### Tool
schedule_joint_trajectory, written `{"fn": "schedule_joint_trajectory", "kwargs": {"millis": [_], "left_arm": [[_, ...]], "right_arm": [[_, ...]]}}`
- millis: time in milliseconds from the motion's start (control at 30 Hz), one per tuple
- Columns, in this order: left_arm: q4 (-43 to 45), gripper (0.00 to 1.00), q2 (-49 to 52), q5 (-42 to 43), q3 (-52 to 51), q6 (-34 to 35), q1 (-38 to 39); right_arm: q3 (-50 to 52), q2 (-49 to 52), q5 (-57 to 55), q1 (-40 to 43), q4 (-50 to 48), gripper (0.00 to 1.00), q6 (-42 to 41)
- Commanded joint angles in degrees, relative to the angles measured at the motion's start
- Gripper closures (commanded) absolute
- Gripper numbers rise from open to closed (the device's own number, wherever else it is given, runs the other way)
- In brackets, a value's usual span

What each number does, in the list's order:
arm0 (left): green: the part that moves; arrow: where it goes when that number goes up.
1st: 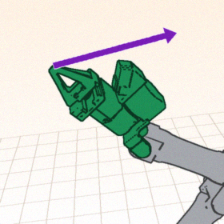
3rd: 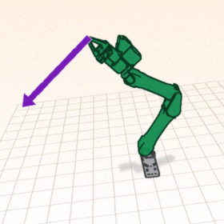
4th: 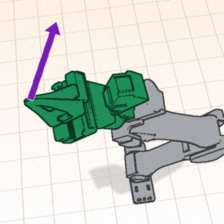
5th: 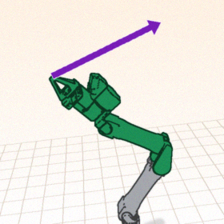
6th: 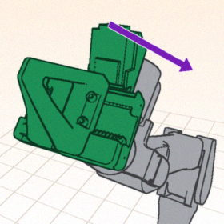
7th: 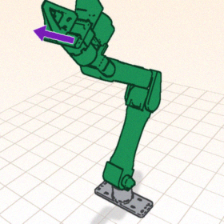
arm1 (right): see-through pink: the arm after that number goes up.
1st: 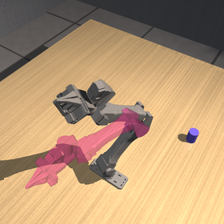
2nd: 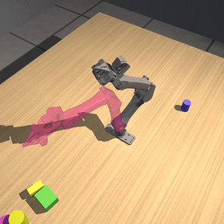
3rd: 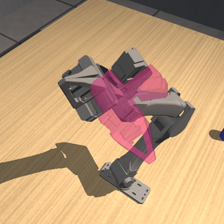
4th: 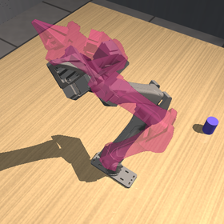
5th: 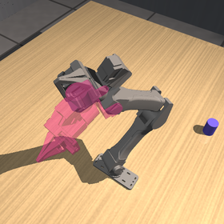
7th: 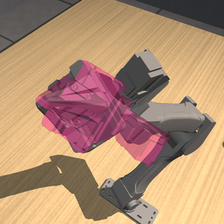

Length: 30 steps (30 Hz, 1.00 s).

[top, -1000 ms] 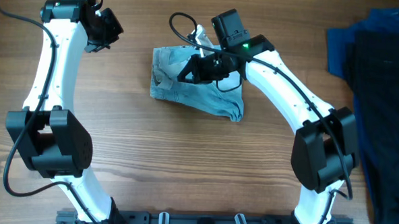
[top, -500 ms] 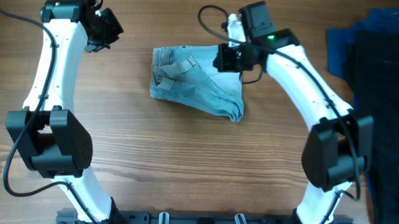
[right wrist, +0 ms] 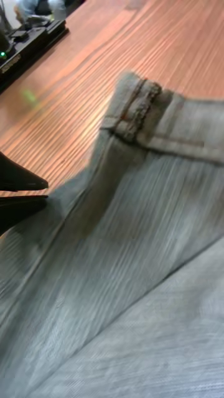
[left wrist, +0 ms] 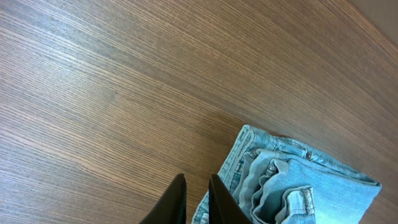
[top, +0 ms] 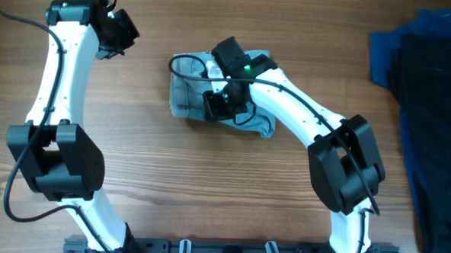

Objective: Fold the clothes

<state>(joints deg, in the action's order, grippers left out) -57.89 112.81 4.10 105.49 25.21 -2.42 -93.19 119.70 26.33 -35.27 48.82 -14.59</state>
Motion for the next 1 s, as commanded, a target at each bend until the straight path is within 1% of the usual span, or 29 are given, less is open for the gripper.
{"fn": "schedule_joint_trajectory", "kwargs": {"millis": [0, 67, 167, 200, 300, 400, 467, 500, 567, 633, 667, 733, 833, 967], "left_arm": [[-0.42, 0.87, -0.52, -0.79, 0.26, 0.68, -0.11], [-0.48, 0.87, -0.52, -0.79, 0.26, 0.7, -0.11], [-0.46, 0.87, -0.52, -0.79, 0.26, 0.7, -0.11], [-0.46, 0.86, -0.52, -0.79, 0.26, 0.7, -0.11], [-0.72, 0.86, -0.52, -0.79, 0.26, 0.7, -0.11], [-0.72, 0.86, -0.52, -0.79, 0.26, 0.7, -0.11], [-0.7, 0.86, -0.52, -0.76, 0.26, 0.72, -0.11], [-0.7, 0.86, -0.52, -0.79, 0.26, 0.72, -0.11], [-0.72, 0.85, -0.52, -0.79, 0.26, 0.72, -0.11], [-0.85, 0.85, -0.52, -0.79, 0.26, 0.72, -0.11], [-0.92, 0.85, -0.52, -0.79, 0.26, 0.7, -0.11], [-0.92, 0.85, -0.52, -0.76, 0.26, 0.7, -0.11], [-0.92, 0.85, -0.52, -0.76, 0.26, 0.72, -0.11], [-1.31, 0.85, -0.52, -0.79, 0.26, 0.7, -0.11]], "right_arm": [[-3.34, -1.22, 2.49, 1.11, 0.0, 0.96, 2.36], [-4.33, -3.45, 0.48, 1.97, -2.43, 0.95, 2.29], [-4.33, -4.68, -11.5, 4.02, -5.49, 0.94, -0.96], [-4.31, -4.63, -13.35, 5.29, -6.16, 0.92, -0.83], [-4.31, -3.43, -10.16, 9.22, -6.78, 0.86, -0.42], [-4.31, -2.01, -7.61, 10.43, -7.67, 0.76, 6.1], [-4.31, -0.92, -7.63, 10.32, -7.61, 0.64, 13.03], [-4.22, -0.37, -7.65, 10.32, -7.67, 0.61, 14.71], [-4.22, 0.9, -8.11, 10.32, -7.98, 0.6, 17.88], [-4.2, 2.67, -8.26, 10.19, -9.22, 0.62, 20.39], [-4.2, 3.52, -8.28, 9.92, -10.03, 0.65, 21.94], [-4.2, 4.52, -8.52, 9.55, -11.69, 0.65, 23.91], [-4.2, 5.33, -11.67, 8.94, -15.56, 0.65, 24.48], [-4.2, 6.73, -12.17, 8.11, -19.32, 0.64, 25.22]]}}
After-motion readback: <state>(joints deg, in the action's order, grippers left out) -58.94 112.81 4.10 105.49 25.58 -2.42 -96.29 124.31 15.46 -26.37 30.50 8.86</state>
